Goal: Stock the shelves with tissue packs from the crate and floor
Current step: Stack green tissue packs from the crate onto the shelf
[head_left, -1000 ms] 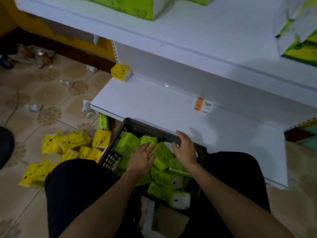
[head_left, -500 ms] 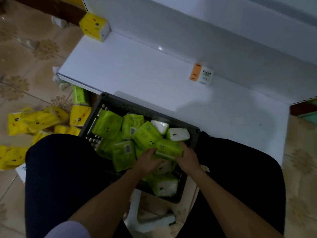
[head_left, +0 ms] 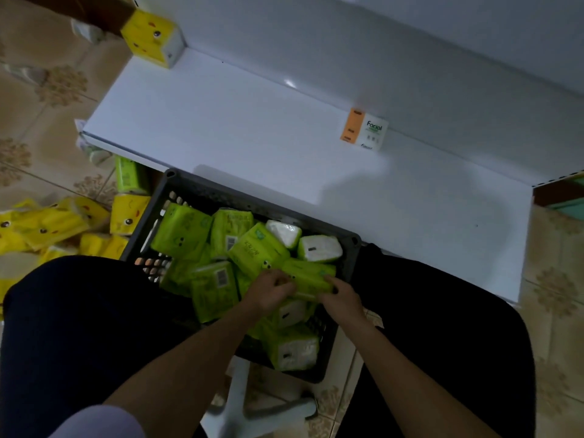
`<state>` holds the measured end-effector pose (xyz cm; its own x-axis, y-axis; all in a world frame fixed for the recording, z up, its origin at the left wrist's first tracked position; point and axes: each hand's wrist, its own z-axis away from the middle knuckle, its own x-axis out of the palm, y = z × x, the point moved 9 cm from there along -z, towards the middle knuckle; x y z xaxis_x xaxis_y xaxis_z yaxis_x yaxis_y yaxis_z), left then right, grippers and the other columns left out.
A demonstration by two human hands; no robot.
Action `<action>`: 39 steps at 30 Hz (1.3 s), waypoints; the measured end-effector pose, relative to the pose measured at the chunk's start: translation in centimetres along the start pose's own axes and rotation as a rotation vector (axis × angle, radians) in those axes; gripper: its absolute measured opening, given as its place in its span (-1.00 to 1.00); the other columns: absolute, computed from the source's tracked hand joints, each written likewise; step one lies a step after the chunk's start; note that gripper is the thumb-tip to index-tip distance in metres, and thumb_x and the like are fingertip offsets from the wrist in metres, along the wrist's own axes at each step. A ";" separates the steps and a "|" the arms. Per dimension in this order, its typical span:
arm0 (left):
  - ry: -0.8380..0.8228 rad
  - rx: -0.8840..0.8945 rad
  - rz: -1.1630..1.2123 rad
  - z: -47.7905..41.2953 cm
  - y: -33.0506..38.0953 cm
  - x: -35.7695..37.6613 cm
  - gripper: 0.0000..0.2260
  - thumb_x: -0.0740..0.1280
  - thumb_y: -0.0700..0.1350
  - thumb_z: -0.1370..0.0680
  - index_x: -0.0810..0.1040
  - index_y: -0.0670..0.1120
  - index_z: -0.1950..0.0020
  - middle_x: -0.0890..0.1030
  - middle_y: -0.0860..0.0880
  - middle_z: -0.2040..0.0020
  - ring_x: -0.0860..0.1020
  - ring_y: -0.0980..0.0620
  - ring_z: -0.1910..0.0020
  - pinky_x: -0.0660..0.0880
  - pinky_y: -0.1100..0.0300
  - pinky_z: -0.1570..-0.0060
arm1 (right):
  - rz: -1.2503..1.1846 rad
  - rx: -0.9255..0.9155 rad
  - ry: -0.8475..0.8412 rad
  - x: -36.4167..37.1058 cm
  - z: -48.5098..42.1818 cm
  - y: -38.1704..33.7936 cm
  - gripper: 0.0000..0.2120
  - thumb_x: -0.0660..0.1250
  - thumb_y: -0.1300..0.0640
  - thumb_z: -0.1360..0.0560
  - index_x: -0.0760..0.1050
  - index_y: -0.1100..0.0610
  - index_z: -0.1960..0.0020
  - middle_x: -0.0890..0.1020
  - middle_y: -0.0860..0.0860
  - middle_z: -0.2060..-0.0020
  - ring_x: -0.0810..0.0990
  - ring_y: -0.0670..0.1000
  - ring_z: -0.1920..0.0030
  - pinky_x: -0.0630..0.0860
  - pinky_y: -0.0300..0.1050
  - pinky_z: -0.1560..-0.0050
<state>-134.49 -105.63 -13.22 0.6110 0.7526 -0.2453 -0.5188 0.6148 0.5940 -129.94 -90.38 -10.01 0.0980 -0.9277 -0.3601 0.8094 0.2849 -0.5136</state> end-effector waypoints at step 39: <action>1.020 1.069 -0.120 33.4 21.9 -31.2 -0.62 0.49 -0.33 -0.33 0.55 -0.11 -0.10 0.39 0.04 -0.02 0.41 0.11 0.05 0.44 0.42 0.17 | 0.073 -1.318 0.376 -1.9 27.6 -37.8 -0.38 0.45 0.19 -0.39 0.34 -0.02 -0.39 0.42 0.01 -0.31 0.38 -0.02 -0.33 0.36 -0.09 -0.32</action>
<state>-144.99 -123.53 33.04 -0.2904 0.8262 -0.4827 0.4553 0.5630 0.6897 -144.75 -106.05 31.59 -0.2159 -0.8403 -0.4973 -0.3559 0.5420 -0.7613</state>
